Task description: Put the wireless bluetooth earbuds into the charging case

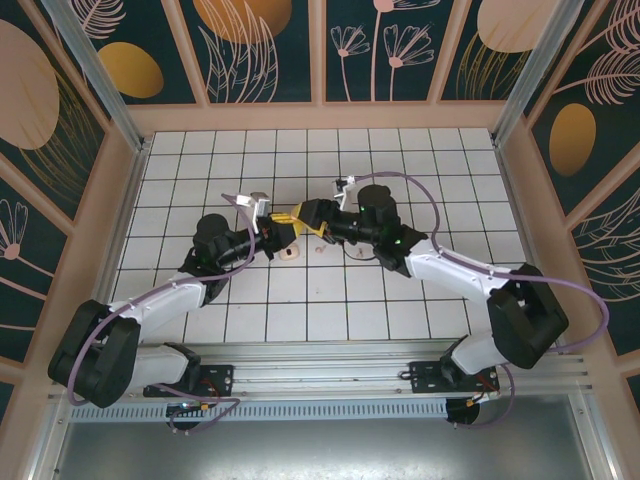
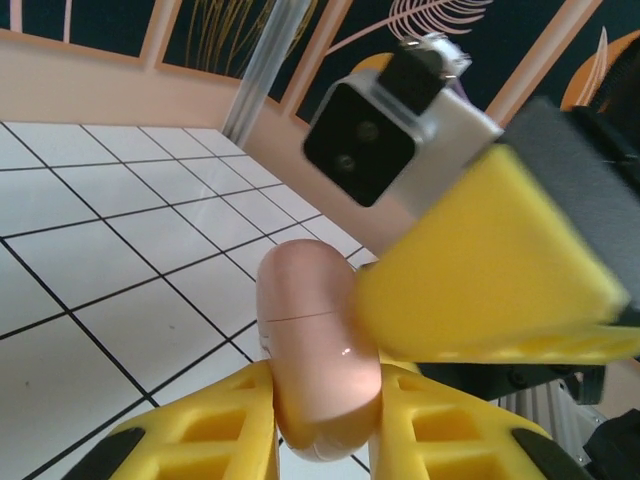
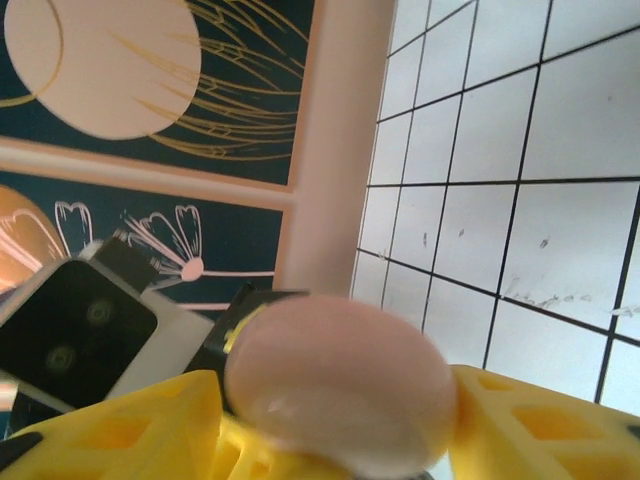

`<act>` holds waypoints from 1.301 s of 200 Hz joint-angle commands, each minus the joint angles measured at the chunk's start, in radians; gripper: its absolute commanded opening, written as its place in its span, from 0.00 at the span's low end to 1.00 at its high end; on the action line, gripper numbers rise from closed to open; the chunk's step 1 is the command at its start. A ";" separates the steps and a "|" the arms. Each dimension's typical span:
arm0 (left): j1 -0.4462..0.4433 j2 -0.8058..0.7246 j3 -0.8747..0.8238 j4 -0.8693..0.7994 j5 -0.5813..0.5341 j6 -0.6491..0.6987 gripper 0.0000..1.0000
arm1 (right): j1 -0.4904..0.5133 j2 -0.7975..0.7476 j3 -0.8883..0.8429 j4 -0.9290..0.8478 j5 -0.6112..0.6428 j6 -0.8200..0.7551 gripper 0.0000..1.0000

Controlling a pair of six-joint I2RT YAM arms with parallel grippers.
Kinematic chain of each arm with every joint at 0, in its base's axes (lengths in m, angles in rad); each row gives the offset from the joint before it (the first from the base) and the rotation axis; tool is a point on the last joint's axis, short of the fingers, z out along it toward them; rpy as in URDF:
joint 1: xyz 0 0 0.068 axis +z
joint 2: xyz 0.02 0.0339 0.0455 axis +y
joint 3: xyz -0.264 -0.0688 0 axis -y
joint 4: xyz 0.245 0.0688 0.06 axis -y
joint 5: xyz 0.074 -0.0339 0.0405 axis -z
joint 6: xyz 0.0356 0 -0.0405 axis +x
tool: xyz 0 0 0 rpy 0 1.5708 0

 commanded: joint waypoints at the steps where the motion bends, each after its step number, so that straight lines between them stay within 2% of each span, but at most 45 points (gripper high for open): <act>1: 0.004 -0.024 0.030 -0.014 0.025 0.036 0.14 | -0.012 -0.101 -0.030 0.007 0.027 -0.085 0.63; 53: 0.005 -0.017 0.061 -0.013 0.110 0.080 0.11 | -0.105 -0.228 -0.064 -0.042 -0.038 -0.252 0.67; 77: 0.005 -0.014 0.077 0.001 0.158 0.081 0.11 | -0.150 -0.263 -0.040 -0.112 -0.090 -0.404 0.66; 94: 0.004 -0.018 0.086 0.015 0.198 0.090 0.11 | -0.174 -0.294 -0.008 -0.177 -0.134 -0.588 0.66; 106: 0.005 -0.026 0.083 0.035 0.216 0.099 0.12 | -0.174 -0.313 0.019 -0.223 -0.180 -0.753 0.66; 117: 0.005 -0.031 0.086 0.046 0.230 0.108 0.12 | -0.214 -0.321 0.046 -0.278 -0.236 -0.924 0.66; 136: 0.005 -0.031 0.102 0.031 0.269 0.136 0.12 | -0.219 -0.320 0.099 -0.405 -0.338 -1.237 0.61; 152: 0.002 -0.028 0.122 0.009 0.317 0.165 0.13 | -0.220 -0.294 0.158 -0.497 -0.374 -1.390 0.59; 176: -0.012 -0.035 0.130 0.000 0.348 0.225 0.13 | -0.220 -0.208 0.277 -0.653 -0.423 -1.501 0.57; 207: -0.033 -0.031 0.156 -0.051 0.363 0.298 0.13 | -0.209 -0.126 0.353 -0.754 -0.512 -1.598 0.51; 260: -0.056 -0.026 0.170 -0.063 0.363 0.348 0.14 | -0.163 -0.064 0.398 -0.860 -0.521 -1.694 0.50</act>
